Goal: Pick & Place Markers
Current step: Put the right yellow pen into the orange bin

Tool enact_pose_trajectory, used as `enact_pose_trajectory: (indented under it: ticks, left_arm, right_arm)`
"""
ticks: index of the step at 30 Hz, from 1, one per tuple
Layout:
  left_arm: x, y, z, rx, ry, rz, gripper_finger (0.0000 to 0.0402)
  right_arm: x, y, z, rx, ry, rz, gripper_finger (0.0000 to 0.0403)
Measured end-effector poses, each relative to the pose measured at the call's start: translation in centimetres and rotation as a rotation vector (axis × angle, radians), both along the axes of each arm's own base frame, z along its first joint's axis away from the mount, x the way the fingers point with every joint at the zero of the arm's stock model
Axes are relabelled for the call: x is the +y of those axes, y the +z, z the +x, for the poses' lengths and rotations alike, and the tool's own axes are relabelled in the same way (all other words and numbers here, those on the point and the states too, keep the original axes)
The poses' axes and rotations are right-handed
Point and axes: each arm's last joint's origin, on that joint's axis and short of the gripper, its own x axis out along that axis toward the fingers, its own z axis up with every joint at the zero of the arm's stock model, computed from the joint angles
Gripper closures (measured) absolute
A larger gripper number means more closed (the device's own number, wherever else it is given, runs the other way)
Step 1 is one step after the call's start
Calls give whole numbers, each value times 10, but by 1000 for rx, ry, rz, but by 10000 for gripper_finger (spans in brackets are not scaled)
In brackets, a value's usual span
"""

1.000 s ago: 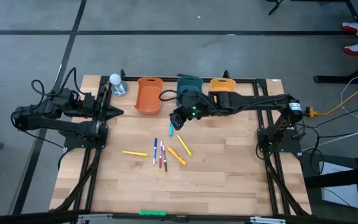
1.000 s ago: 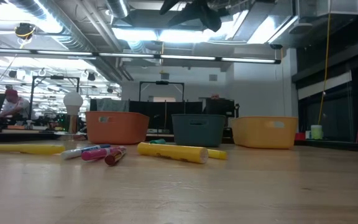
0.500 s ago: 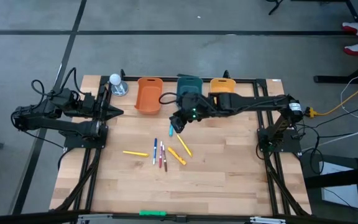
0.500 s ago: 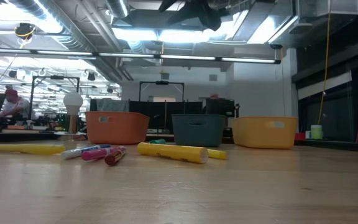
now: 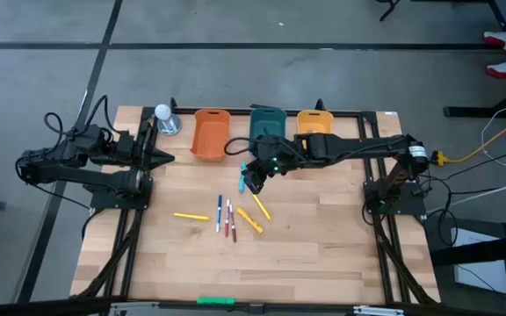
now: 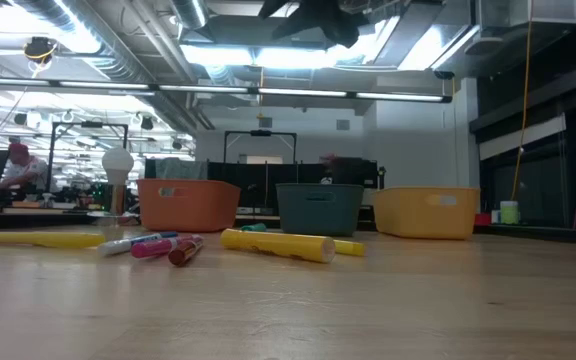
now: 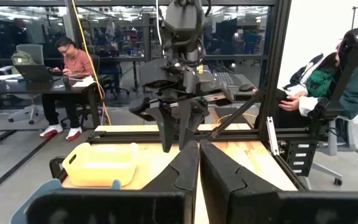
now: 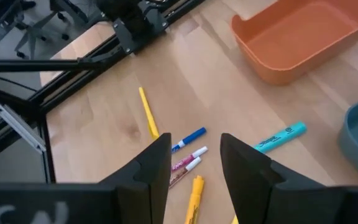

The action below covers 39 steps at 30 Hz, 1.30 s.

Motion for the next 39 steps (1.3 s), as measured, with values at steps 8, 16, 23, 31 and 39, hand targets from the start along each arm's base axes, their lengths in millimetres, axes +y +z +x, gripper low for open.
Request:
enact_pose_trajectory:
  ticks: [8, 16, 23, 31, 39]
  left_arm:
    - [0, 0, 0, 0, 0, 0, 392]
    - [0, 0, 0, 0, 0, 0, 391]
    - [0, 0, 0, 0, 0, 0, 392]
    - [0, 0, 0, 0, 0, 0, 391]
    - [0, 0, 0, 0, 0, 0, 391]
  right_arm:
    - [13, -18, -5, 104, 83, 44, 265]
    - [19, -28, -12, 221, 94, 40, 265]
    - [19, -45, -9, 322, 91, 36, 265]
    - [20, -69, 3, 407, 90, 31, 265]
    - [21, -97, 14, 509, 90, 26, 265]
